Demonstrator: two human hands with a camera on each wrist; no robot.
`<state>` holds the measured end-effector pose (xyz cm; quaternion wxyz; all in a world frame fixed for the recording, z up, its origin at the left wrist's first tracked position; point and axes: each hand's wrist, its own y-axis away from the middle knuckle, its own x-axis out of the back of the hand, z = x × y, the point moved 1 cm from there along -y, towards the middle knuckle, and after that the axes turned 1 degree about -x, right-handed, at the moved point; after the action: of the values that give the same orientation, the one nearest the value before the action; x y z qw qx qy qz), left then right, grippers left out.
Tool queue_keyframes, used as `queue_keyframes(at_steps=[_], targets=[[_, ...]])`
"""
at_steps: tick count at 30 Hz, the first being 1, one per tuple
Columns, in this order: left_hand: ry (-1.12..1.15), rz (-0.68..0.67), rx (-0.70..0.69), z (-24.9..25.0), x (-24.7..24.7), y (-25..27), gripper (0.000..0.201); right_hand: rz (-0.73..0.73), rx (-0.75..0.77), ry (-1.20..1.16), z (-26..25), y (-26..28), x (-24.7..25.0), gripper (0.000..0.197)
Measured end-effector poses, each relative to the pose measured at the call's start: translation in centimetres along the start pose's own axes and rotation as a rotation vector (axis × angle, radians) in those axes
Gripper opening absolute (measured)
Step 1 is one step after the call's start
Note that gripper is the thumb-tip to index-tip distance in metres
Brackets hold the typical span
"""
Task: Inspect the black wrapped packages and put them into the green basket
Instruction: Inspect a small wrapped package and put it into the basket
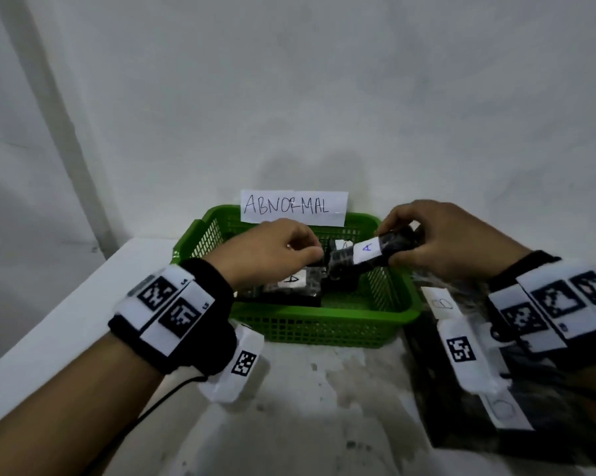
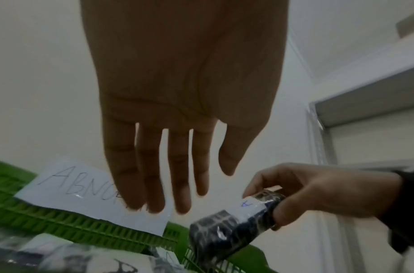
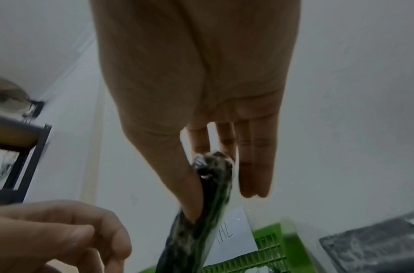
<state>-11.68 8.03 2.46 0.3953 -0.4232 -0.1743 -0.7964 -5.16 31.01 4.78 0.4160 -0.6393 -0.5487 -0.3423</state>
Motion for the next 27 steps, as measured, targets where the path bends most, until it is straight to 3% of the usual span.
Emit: queue_keyframes(at_steps=[4,8,11,18,22,25,27], targets=[[-0.239,-0.317,0.066,1.2,0.2,-2.8,0.032,-0.243,-0.03,0.288,-1.2,-4.1,-0.7,0.03],[-0.42,-0.424,0.086,1.3,-0.4,-5.2,0.044,-0.456,-0.024,0.504,-1.7,-7.3,-2.9,0.029],[-0.491,-0.499,0.097,1.0,-0.8,-5.7,0.056,-0.508,0.002,0.633,-1.2,-8.2,-4.2,0.037],[-0.554,-0.541,0.03,0.0,-0.3,-5.4,0.071,-0.612,0.076,0.683,-1.7,-8.6,-3.7,0.039],[-0.573,-0.55,0.029,0.1,-0.6,-5.4,0.073,-0.626,0.148,0.756,-1.6,-9.0,-5.1,0.028],[-0.597,-0.558,0.025,0.1,-0.7,-5.4,0.077,-0.722,0.188,0.691,-1.6,-9.3,-4.7,0.031],[-0.61,-0.559,0.018,0.0,-0.7,-5.3,0.078,-0.705,0.238,0.679,-1.3,-9.3,-4.5,0.032]])
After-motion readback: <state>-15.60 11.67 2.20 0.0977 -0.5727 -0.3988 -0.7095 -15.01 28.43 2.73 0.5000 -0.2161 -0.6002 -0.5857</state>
